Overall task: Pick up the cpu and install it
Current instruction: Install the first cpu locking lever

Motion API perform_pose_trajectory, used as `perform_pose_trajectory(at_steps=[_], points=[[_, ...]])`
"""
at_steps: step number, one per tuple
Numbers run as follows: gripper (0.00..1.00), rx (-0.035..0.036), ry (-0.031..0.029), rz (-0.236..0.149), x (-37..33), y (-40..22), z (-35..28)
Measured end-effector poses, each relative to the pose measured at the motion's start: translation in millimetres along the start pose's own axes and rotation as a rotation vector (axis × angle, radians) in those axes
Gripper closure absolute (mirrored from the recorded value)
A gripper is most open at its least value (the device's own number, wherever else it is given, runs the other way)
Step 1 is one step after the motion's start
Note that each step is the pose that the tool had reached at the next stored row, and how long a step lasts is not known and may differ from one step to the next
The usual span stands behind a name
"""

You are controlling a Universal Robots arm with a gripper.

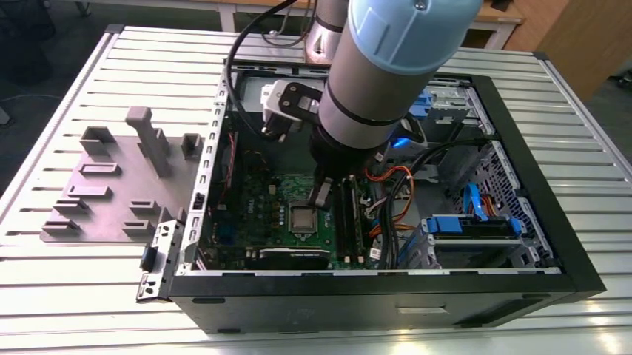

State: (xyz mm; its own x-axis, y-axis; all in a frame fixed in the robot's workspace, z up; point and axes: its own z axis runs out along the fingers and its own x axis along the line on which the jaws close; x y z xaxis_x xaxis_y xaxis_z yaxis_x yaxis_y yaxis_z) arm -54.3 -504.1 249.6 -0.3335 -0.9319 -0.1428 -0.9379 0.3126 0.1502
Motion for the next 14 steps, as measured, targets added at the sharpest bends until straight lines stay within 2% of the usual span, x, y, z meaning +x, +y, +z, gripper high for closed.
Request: perform_pose_trajectory(at_steps=[6, 14], points=[[0.89, -0.0001, -0.0002, 0.000, -4.9, -4.1, 0.0], [0.89, -0.0001, -0.0001, 0.000, -5.1, -4.3, 0.0]])
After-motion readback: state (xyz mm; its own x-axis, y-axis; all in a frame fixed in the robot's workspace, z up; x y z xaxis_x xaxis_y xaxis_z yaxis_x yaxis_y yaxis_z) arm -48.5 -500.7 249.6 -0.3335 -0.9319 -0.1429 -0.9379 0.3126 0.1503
